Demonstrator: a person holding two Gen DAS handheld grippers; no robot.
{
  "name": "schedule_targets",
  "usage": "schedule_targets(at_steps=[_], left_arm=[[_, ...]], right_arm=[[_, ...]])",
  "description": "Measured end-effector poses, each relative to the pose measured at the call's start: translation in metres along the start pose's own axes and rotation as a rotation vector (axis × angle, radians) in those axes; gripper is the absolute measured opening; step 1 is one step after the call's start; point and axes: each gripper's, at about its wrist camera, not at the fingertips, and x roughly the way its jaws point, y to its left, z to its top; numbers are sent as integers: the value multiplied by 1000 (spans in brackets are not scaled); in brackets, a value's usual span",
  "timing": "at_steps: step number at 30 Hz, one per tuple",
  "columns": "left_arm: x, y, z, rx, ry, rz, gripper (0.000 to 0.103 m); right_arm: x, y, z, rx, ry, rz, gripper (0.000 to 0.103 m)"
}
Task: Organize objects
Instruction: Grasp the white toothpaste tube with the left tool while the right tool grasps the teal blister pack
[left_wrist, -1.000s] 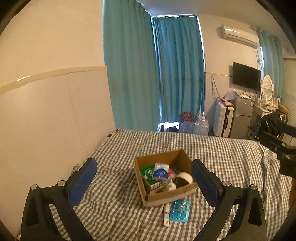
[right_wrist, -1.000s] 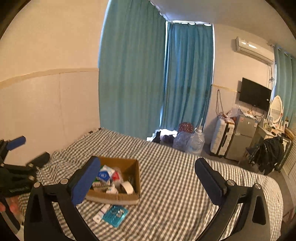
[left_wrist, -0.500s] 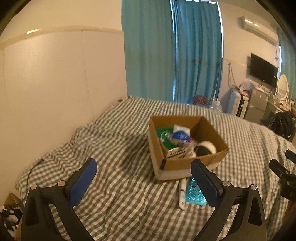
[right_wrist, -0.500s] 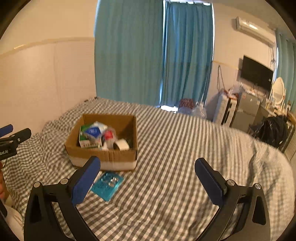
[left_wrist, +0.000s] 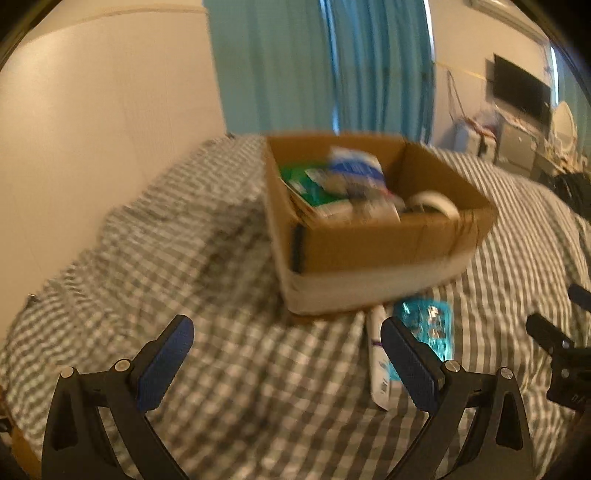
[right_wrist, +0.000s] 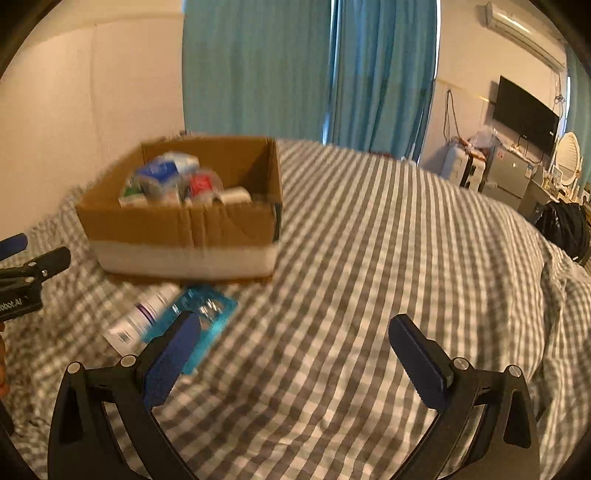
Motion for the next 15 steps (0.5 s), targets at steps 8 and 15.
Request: schedule_targets(at_steps=[8, 15], left_arm=[[55, -42, -31, 138, 110, -97, 70], [49, -38, -35, 123, 111, -213, 25]], right_arm=[[36, -3, -13, 25, 82, -7, 102], [53, 7, -19, 22, 112, -20, 102]])
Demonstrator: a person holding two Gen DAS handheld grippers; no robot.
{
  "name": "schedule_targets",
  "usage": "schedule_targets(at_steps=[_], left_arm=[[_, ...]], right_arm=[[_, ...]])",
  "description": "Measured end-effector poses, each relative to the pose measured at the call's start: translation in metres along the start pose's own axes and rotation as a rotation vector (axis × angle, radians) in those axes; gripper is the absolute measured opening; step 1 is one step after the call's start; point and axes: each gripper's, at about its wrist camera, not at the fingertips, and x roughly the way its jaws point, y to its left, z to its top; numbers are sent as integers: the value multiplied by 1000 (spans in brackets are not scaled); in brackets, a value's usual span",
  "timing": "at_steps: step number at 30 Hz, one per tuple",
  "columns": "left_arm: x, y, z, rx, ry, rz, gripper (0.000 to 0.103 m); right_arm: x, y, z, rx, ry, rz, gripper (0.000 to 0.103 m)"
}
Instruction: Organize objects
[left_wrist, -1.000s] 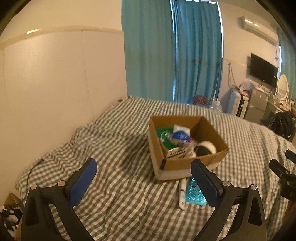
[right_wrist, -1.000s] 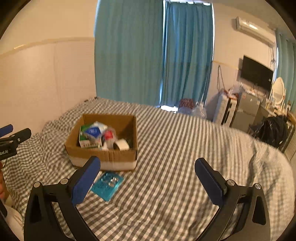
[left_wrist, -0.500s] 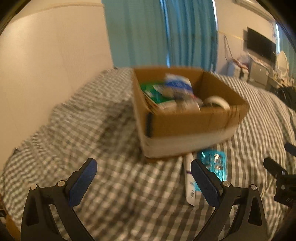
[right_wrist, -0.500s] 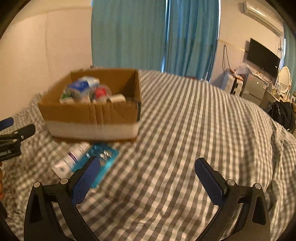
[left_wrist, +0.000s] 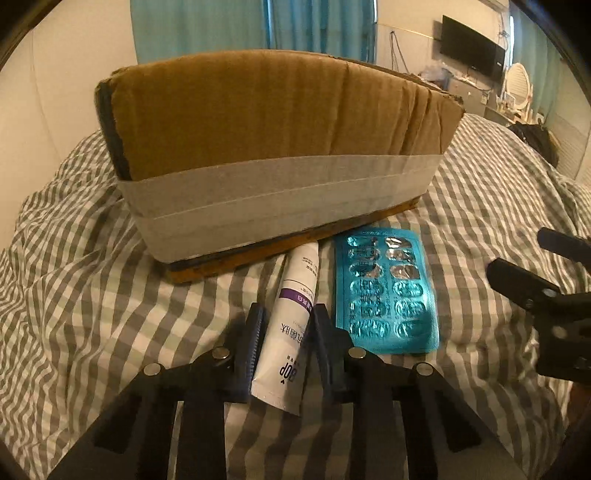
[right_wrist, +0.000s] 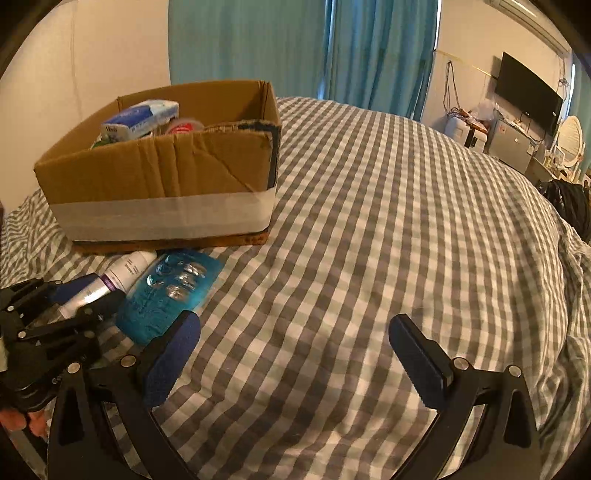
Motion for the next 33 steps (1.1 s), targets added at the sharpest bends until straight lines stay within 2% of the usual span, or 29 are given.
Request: schedule_targets(at_steps=[5, 9, 14, 17, 21, 25, 27, 29, 33], left_arm=[[-24, 10, -12, -35, 23, -37, 15], [-41, 22, -22, -42, 12, -13, 14], [-44, 52, -19, -115, 9, 19, 14], [-42, 64, -17, -162, 7, -24, 14], [-44, 56, -15, -123, -15, -15, 14], [-36, 51, -15, -122, 0, -21, 14], [-35, 51, -14, -122, 2, -19, 14], [-39, 48, -14, -114, -3, -20, 14], [-45, 44, -14, -109, 8, -30, 14]], right_arm=[[0, 10, 2, 34, 3, 0, 102], [7, 36, 10, 35, 27, 27, 102], [32, 72, 21, 24, 94, 46, 102], [44, 85, 27, 11, 116, 50, 102], [65, 96, 30, 10, 168, 55, 102], [72, 100, 19, -8, 187, 72, 89], [67, 97, 17, -1, 181, 87, 77], [62, 96, 15, -10, 179, 95, 71], [42, 96, 5, -63, 184, 98, 70]])
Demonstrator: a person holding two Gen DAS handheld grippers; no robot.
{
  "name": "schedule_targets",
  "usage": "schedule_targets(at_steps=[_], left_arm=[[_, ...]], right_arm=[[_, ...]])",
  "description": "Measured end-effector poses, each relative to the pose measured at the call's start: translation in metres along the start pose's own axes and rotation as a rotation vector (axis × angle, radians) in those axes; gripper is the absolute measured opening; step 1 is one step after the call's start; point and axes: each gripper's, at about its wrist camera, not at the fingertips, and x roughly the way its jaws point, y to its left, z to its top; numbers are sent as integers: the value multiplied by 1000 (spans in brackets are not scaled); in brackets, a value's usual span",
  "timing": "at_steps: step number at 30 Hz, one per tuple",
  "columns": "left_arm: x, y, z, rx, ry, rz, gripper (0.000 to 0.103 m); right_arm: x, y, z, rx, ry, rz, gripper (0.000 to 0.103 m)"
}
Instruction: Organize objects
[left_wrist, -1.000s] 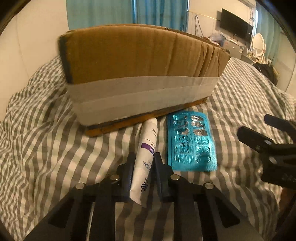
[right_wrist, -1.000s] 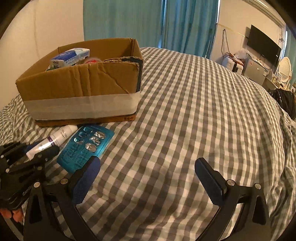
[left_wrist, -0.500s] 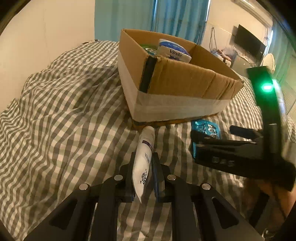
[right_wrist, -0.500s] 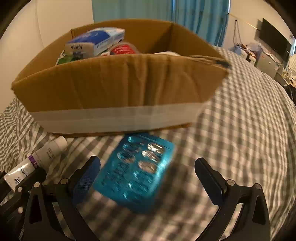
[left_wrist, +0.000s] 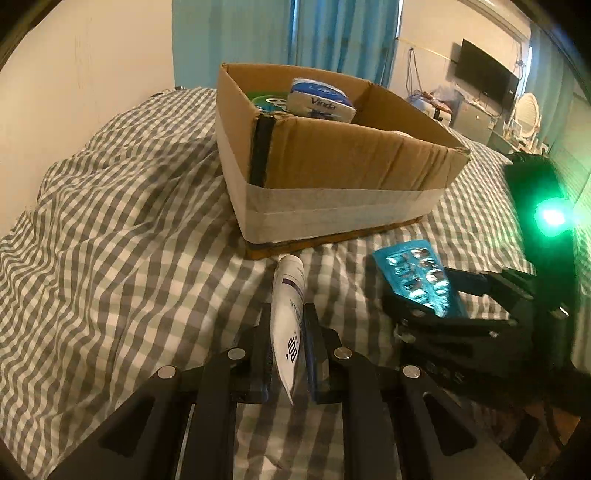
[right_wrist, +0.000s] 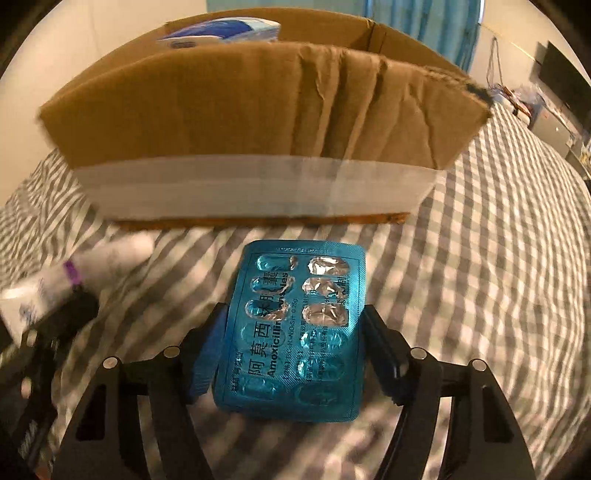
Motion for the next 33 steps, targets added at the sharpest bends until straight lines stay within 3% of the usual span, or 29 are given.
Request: schedule_targets(at_steps=[5, 12, 22, 25, 33], left_arm=[[-26, -8, -8, 26, -17, 14, 14], [-76, -10, -4, -14, -62, 16, 14], [-144, -27, 38, 5, -204, 15, 12], [-153, -29, 50, -8, -220, 15, 6], [-159, -42, 83, -17, -270, 19, 3]], right_arm=[[-37, -6, -21, -48, -33, 0, 70], [-94, -16, -30, -46, -114, 13, 70], [-193, -22, -2, -93, -293, 12, 70], [-220, -25, 3, -103, -340, 9, 70], [-253, -36, 23, -112, -418, 39, 70]])
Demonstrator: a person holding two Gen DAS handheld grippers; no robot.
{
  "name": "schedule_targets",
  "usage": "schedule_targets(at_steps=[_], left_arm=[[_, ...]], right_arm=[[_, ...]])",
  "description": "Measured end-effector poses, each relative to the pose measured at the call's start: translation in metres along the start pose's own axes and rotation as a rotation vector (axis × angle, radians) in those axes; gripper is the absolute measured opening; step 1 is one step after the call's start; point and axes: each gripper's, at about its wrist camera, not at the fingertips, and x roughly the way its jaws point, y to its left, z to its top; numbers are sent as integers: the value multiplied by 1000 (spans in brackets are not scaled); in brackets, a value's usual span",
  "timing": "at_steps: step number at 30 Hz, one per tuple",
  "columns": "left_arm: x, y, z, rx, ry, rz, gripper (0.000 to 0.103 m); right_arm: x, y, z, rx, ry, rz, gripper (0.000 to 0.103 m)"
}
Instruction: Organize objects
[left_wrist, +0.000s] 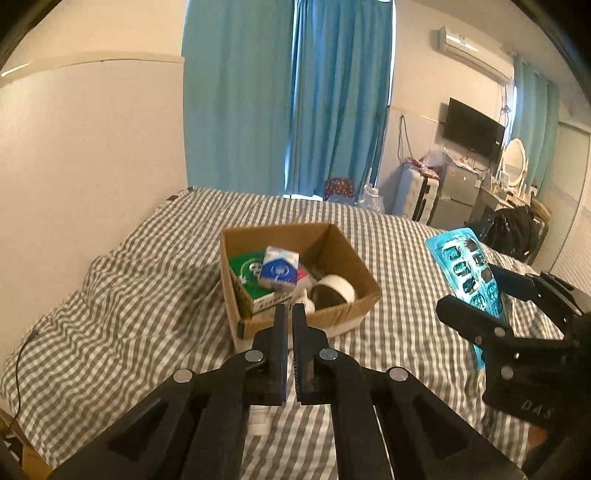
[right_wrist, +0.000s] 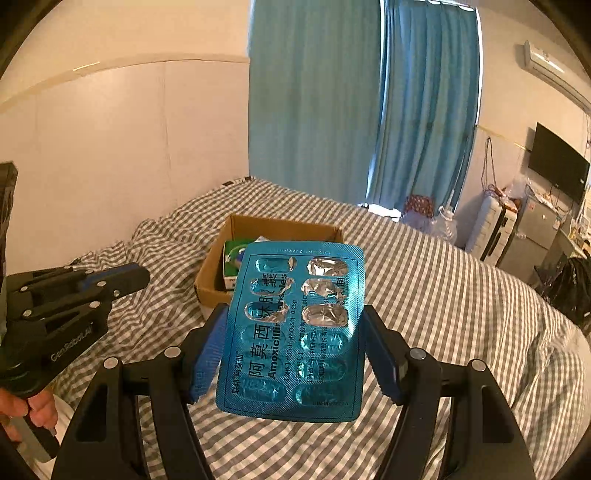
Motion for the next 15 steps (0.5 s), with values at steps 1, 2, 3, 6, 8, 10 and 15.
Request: schedule_targets(at_steps=[1, 2, 3, 6, 8, 10, 15], left_arm=[[2, -2, 4, 0, -3, -3, 2], [4, -2, 8, 1, -5, -8, 2], [8, -3, 12, 5, -8, -13, 2], [18, -2, 22, 13, -6, -21, 2], [28, 2, 29, 16, -3, -15, 2], [42, 4, 37, 25, 6, -11, 3], [84, 12, 53, 49, 36, 29, 2]], right_arm=[[0, -1, 3, -4, -3, -3, 70], [1, -2, 6, -7, -6, -6, 70], [2, -3, 9, -9, -8, -9, 70], [6, -8, 20, -10, -18, -15, 70], [9, -11, 25, -9, -19, -16, 70], [19, -13, 34, -10, -17, -14, 70], [58, -17, 61, -11, -18, -9, 70]])
